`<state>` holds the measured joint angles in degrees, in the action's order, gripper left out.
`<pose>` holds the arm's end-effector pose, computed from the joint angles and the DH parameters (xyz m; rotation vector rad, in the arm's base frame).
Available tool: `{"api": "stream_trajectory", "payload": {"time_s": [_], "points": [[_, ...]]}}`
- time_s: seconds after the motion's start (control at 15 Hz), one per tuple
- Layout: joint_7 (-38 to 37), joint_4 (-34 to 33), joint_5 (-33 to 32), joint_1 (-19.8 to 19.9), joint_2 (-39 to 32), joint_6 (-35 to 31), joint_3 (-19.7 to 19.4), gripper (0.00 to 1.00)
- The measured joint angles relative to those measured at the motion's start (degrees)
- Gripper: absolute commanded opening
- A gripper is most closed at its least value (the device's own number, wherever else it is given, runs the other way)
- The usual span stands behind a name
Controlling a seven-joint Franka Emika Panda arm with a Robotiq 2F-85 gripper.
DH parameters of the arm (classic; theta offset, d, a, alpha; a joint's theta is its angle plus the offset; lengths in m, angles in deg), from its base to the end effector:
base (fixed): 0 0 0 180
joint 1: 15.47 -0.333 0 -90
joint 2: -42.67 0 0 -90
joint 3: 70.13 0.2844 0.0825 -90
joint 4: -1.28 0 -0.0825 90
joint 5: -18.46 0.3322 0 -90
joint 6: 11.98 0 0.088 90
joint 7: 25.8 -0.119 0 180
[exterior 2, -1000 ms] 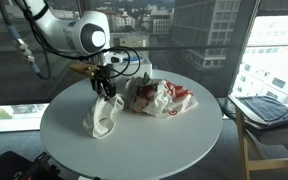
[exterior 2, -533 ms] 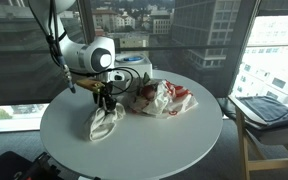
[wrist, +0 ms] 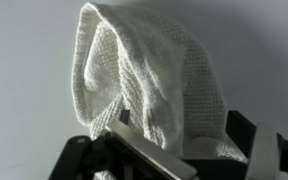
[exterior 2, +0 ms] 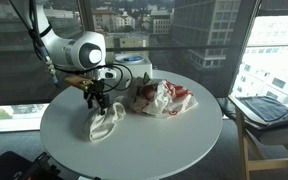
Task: Place the towel over the torch then lift the towel and torch twice.
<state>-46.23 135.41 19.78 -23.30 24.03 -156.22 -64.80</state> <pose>0.4514 0.1076 0.1884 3.1212 -0.2333 -0.2408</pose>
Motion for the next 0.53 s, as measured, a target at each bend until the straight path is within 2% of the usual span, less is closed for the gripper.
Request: {"api": "stream_trajectory", "payload": {"time_s": [0.27,0.53], "points": [[-2.45,3.0,0.17,-0.61,4.64,1.05,-0.08,0.99],[-2.33,3.2,2.82,-0.53,4.57,3.52,-0.08,1.0]]}}
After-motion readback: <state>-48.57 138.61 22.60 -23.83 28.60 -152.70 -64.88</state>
